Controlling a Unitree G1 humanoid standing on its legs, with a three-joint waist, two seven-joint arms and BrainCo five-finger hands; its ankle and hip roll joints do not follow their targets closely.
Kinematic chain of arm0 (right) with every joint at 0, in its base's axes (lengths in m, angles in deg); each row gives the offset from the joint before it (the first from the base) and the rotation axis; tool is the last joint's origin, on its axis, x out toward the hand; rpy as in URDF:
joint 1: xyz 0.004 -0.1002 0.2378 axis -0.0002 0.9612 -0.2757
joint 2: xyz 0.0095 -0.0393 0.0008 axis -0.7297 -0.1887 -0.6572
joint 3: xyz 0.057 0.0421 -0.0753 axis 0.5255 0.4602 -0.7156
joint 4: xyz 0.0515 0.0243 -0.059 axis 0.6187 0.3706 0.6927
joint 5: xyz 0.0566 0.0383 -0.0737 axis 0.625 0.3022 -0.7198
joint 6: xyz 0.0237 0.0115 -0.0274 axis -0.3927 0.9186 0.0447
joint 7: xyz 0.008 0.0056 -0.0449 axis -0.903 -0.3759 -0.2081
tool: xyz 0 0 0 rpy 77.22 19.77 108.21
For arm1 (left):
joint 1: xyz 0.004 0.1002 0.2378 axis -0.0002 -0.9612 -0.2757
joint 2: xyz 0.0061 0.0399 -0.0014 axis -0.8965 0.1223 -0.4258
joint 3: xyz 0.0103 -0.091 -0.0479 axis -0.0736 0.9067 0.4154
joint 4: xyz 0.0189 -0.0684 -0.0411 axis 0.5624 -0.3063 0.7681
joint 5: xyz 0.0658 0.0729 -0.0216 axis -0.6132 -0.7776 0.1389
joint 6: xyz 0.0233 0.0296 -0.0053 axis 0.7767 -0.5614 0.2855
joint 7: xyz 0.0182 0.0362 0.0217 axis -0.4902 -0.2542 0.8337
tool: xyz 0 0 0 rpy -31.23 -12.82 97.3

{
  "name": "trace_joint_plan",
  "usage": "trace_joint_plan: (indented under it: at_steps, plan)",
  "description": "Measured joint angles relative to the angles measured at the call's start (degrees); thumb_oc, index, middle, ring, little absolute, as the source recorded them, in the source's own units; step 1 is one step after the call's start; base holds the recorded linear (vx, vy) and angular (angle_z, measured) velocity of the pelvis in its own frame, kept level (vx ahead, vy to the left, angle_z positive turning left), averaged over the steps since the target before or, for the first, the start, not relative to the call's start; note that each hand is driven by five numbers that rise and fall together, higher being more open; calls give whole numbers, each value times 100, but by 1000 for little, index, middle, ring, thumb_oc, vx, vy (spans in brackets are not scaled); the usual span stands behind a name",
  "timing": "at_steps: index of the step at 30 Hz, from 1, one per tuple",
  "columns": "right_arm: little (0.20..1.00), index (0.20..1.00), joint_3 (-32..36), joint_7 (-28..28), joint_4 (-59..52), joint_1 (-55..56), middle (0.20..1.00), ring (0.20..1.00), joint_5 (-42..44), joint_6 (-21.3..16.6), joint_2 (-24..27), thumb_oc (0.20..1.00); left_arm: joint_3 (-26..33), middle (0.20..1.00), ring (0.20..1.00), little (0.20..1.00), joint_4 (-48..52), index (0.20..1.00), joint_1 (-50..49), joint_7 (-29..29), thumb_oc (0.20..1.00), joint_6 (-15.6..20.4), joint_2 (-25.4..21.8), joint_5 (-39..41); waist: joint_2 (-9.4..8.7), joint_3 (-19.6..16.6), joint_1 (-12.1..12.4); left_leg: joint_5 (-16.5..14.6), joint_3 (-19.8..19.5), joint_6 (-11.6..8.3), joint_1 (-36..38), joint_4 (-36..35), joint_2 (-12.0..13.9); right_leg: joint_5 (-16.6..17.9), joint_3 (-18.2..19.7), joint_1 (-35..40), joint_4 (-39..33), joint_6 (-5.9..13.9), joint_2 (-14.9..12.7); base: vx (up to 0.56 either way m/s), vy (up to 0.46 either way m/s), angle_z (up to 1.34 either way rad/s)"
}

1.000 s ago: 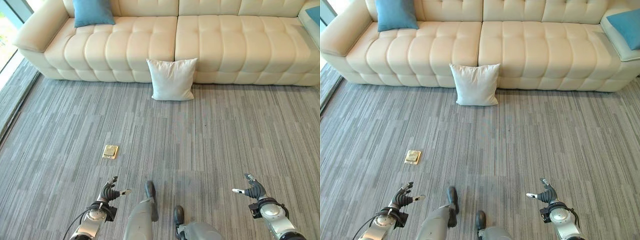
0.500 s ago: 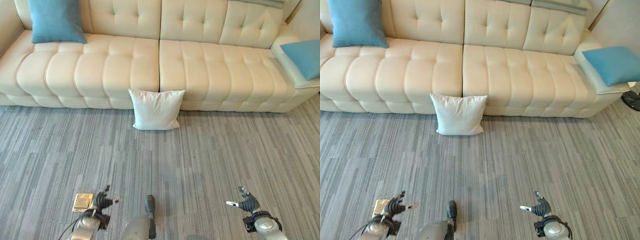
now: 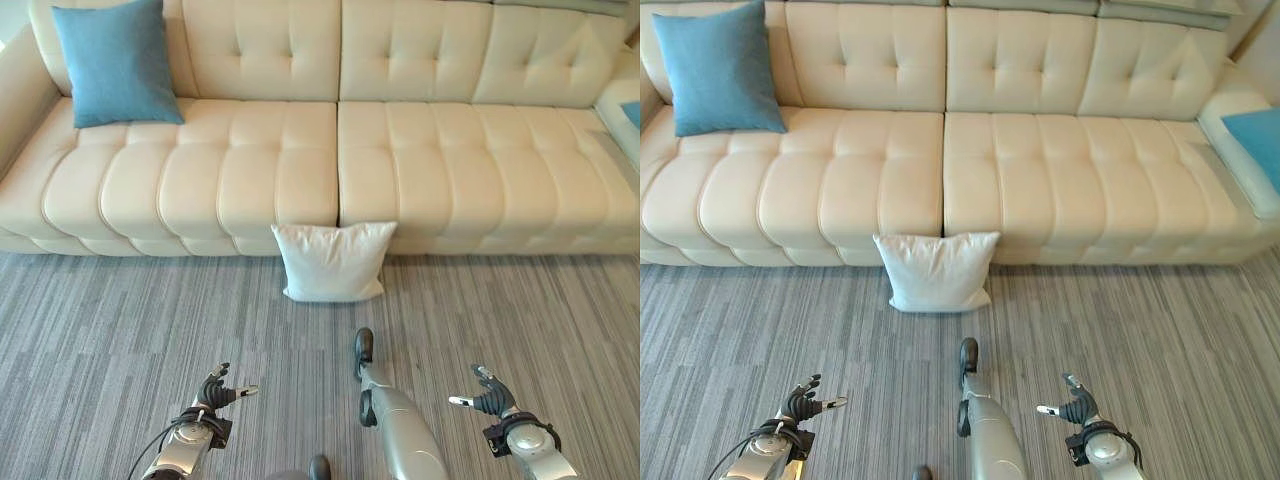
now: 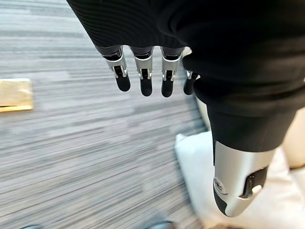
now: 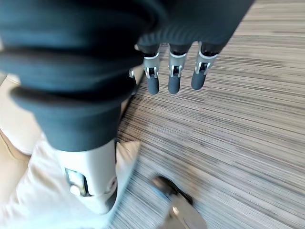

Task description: Pick up all the scattered cushions and arrange them neatly on the sofa.

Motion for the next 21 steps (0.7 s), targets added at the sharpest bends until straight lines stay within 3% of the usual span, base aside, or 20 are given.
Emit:
trace_joint_plan:
  at_steps: [1, 2, 3, 4, 6, 7, 10, 11, 13, 14, 16, 18, 21]
  plan:
    - [1000, 1000, 74, -1, -48, 22, 1000, 1000, 0, -11, 23, 1000, 3, 1000, 1000, 1000, -29, 1000, -12, -9, 1000, -2, 129, 0, 80, -45, -90, 20, 6, -269, -265, 924, 84, 193, -77, 270, -56, -260, 12, 295, -228, 59]
    - [1000, 1000, 80, -2, -83, 53, 1000, 1000, 2, -20, 57, 1000, -2, 1000, 1000, 1000, -18, 1000, -49, -29, 1000, 2, 176, 0, 110, -77, -109, 93, 139, -405, -401, 1394, 114, 384, -83, 422, -96, -486, 66, 297, -221, 31]
    - [1000, 1000, 69, 3, -88, -19, 1000, 1000, 8, -37, 155, 1000, -8, 1000, 1000, 1000, -27, 1000, -117, -43, 1000, 9, 278, 7, 270, -142, -30, 290, 336, -600, -889, 2683, 353, 273, -51, 643, -115, -741, 250, 300, -200, -21]
    - [1000, 1000, 73, 6, -120, -68, 1000, 1000, 8, -80, 187, 1000, -12, 1000, 1000, 1000, -46, 1000, -147, -56, 1000, 9, 293, 7, 303, -157, 41, 393, 411, -683, -1112, 3175, 466, 215, -34, 711, -130, -794, 346, 299, -160, -49]
    - [1000, 1000, 61, 22, -177, -216, 1000, 1000, 11, -101, 193, 1000, -5, 1000, 1000, 1000, -41, 1000, -118, -61, 1000, -6, 206, 6, 212, -132, 94, 287, 517, -601, -1884, 3812, 670, -148, 147, 1032, -248, -1090, 489, 286, -84, -31]
    - [1000, 1000, 61, 22, -177, -220, 1000, 1000, 12, -87, 193, 1000, -11, 1000, 1000, 1000, -31, 1000, -59, -62, 1000, 4, 176, 6, 120, -119, 130, 282, 601, -584, -2035, 3767, 681, -54, 176, 1106, -307, -993, 475, 268, -16, -23]
    - [1000, 1000, 60, 37, -159, -254, 1000, 1000, 11, -80, 225, 1000, -39, 1000, 1000, 1000, 21, 1000, -27, -70, 1000, 8, 138, 7, 4, -71, 201, 240, 762, -487, -2439, 2907, 702, -151, 275, 1575, -501, -972, 504, 227, 24, -28]
    - [1000, 1000, 49, 56, -155, -229, 1000, 1000, 8, -82, 263, 1000, -109, 1000, 1000, 1000, 70, 1000, -23, -69, 1000, 14, 89, 7, -27, -78, 187, 325, 846, -462, -2670, 2053, 710, -283, 272, 1776, -647, -881, 508, 225, 55, -21]
    - [1000, 1000, 57, 84, -86, -248, 1000, 1000, 9, -71, 281, 1000, -112, 1000, 1000, 1000, 124, 1000, -10, -67, 1000, 16, 72, 7, -26, -81, 193, 605, 869, -407, -2866, 1241, 769, -334, 335, 1988, -851, -801, 558, 265, 73, -18]
    - [1000, 1000, 45, 83, 39, -272, 1000, 1000, 9, -54, 275, 1000, -103, 1000, 1000, 1000, 136, 1000, -20, -62, 1000, 11, 65, 8, -12, -66, 219, 906, 839, -460, -2896, 734, 868, -315, 386, 2091, -921, -814, 640, 163, 51, -29]
    - [1000, 1000, 43, 84, 156, -254, 1000, 1000, 9, 2, 263, 1000, -107, 1000, 1000, 1000, 76, 1000, -55, -61, 1000, 5, 65, 7, 6, -64, 230, 1296, 716, -528, -2916, 468, 1005, -328, 415, 2298, -1005, -803, 743, 237, 138, -20]
    - [1000, 1000, 55, 111, 169, -218, 1000, 1000, 7, 14, 285, 1000, -105, 1000, 1000, 1000, 0, 1000, -54, -60, 1000, -3, 66, 8, 9, -66, 238, 1456, 723, -526, -2840, 287, 1053, -412, 459, 2426, -1029, -809, 766, 272, 214, -11]
    - [1000, 1000, 62, 136, 199, -189, 1000, 1000, -7, 16, 277, 1000, -104, 1000, 1000, 1000, -66, 1000, -106, -85, 1000, -10, 70, 2, 143, -104, 229, 1564, 751, -384, -2136, -353, 968, -543, 708, 2620, -1068, -610, 780, 220, 251, -31]
